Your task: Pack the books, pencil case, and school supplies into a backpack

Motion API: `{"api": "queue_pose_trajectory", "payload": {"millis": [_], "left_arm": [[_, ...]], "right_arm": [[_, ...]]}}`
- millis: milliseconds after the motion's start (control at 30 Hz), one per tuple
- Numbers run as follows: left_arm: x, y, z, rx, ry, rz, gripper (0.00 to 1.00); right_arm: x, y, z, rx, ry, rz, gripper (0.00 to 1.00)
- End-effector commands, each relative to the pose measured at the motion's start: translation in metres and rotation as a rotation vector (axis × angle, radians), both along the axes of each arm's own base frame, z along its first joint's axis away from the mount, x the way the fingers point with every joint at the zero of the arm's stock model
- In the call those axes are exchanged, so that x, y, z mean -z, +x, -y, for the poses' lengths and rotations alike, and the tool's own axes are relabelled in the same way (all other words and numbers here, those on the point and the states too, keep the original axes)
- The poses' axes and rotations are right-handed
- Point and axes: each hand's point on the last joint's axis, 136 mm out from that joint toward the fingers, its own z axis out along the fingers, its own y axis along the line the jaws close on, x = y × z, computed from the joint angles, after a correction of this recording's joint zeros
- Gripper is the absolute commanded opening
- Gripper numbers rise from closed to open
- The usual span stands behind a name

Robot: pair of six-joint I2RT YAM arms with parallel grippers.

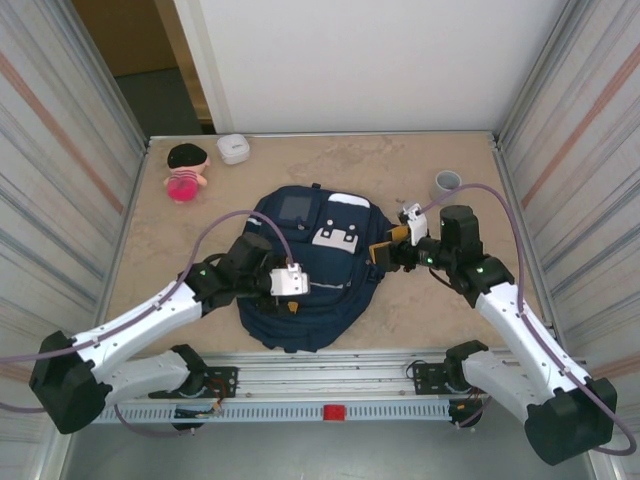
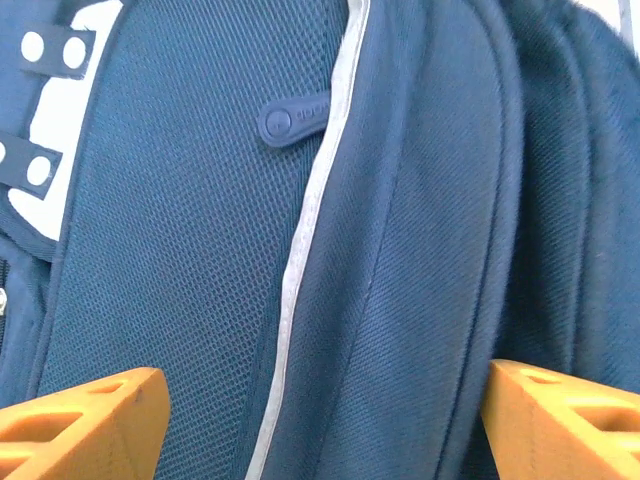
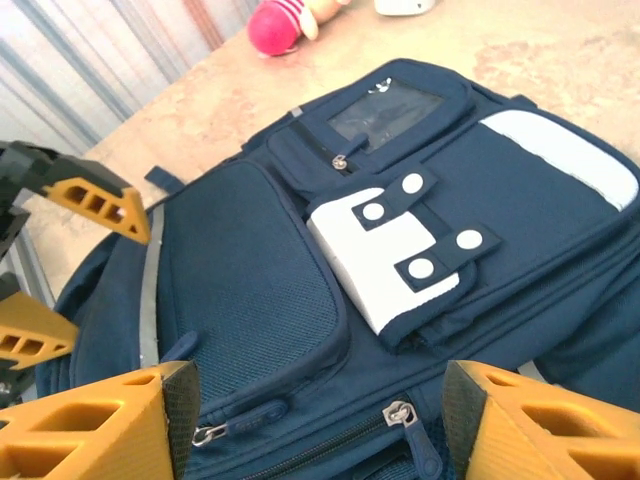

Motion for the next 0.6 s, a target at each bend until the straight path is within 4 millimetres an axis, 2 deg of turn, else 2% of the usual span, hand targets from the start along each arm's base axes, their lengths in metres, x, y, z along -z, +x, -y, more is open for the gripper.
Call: {"api": "queue_pose_trajectory", "payload": {"millis": [0, 33, 133, 200, 367, 433, 567], "left_arm": [[0.013, 0.008, -0.003, 0.022, 0.059, 0.033, 0.79], [0.015, 0.011, -0.002, 0.015, 0.065, 0.038, 0.77], [0.019, 0.021, 0.001, -0.012, 0.060, 0.060, 0.62], [0.015, 0.023, 0.004, -0.024, 0.022, 0.070, 0.44], [-0.016, 0.016, 0.005, -0.039, -0.226, -0.077, 0.10], [-0.028, 0.014, 0.004, -0.040, -0.317, -0.093, 0.06], [-0.033, 0.011, 0.002, -0.039, -0.356, -0.079, 0.06]], "right_arm": [[-0.007, -0.004, -0.003, -0.065, -0.013, 0.095, 0.65], [-0.006, -0.004, -0.003, -0.070, -0.017, 0.091, 0.65], [0.000, -0.008, -0.008, -0.110, -0.016, 0.052, 0.65], [0.004, -0.013, -0.013, -0.158, 0.001, 0.019, 0.65], [0.012, -0.029, -0.032, -0.313, 0.085, -0.122, 0.68], [0.014, -0.032, -0.038, -0.350, 0.127, -0.193, 0.70], [0.021, -0.028, -0.052, -0.390, 0.193, -0.301, 0.74]]}}
